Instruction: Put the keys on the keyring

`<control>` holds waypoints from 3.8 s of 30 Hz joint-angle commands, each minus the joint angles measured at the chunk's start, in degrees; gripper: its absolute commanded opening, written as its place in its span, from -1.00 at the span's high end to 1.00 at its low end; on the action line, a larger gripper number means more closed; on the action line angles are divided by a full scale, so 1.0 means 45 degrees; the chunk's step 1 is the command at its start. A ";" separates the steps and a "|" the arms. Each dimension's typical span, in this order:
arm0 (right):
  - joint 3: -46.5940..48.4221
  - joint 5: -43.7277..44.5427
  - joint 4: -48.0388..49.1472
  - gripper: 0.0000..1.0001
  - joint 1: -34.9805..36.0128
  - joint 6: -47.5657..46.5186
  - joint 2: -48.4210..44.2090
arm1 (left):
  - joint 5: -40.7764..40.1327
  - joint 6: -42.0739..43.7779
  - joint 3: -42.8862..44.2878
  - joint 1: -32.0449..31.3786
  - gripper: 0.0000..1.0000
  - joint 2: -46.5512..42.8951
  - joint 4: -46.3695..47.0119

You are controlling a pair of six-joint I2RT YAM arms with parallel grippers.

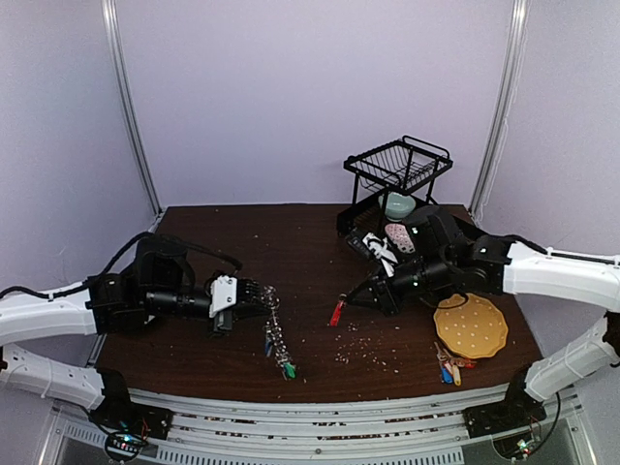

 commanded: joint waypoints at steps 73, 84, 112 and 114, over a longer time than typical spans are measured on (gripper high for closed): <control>0.1472 0.4777 0.1650 1.00 0.5030 -1.2789 0.0450 | 0.2750 -0.3004 0.1197 0.0075 1.00 0.0675 0.1922; 0.1134 0.4943 0.1751 1.00 0.5035 -1.2639 0.0332 | 0.2614 -0.2978 0.0686 0.0075 1.00 0.0219 0.2580; -0.0208 0.2757 0.4594 0.15 0.3083 0.1176 0.4116 | -0.2927 -0.3874 -0.0508 0.2677 1.00 -0.1824 0.1470; 0.0573 0.4035 0.3610 0.25 0.3225 0.2780 0.4712 | -0.2921 -0.3930 -0.0471 0.2695 1.00 -0.1805 0.1467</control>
